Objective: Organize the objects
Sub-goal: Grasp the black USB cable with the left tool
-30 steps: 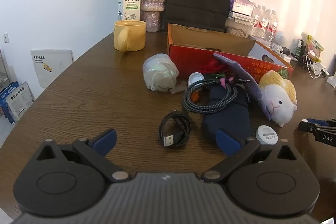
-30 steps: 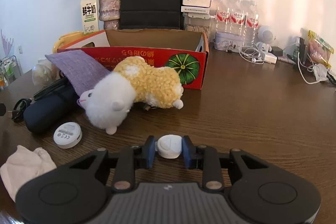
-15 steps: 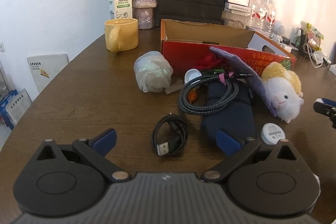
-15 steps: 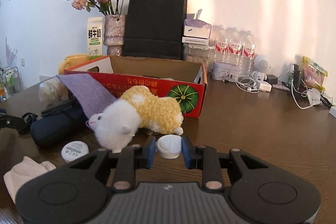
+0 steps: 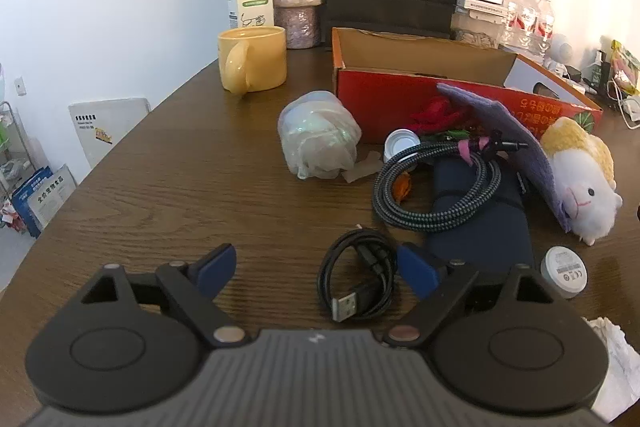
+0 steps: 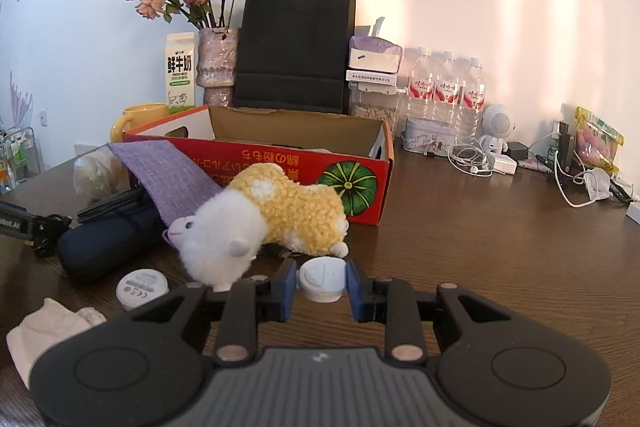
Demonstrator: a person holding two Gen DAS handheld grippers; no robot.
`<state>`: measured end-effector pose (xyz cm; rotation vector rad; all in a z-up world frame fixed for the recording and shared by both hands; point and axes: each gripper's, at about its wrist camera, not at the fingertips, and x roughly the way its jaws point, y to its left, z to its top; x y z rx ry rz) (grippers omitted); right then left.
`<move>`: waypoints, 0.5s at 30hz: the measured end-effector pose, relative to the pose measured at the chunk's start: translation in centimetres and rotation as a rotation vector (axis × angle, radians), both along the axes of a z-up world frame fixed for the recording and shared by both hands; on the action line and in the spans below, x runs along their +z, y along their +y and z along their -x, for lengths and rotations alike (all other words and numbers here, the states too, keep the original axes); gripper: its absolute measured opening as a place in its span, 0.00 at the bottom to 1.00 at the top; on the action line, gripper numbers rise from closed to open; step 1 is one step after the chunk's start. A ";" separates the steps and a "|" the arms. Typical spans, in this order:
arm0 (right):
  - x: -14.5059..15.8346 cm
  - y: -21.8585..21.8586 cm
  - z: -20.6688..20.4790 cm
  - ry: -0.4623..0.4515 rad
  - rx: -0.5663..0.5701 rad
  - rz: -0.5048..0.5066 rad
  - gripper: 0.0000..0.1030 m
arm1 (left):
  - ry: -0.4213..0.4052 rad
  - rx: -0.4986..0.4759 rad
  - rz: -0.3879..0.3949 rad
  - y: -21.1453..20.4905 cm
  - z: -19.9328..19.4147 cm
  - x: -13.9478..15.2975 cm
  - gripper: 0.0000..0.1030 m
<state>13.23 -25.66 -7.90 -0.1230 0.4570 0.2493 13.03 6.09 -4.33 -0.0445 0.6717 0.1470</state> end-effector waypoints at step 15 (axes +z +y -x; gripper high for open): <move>-0.1 0.1 -0.1 0.007 0.004 -0.004 0.25 | -0.028 -0.077 -0.013 -1.1 0.3 -0.6 0.38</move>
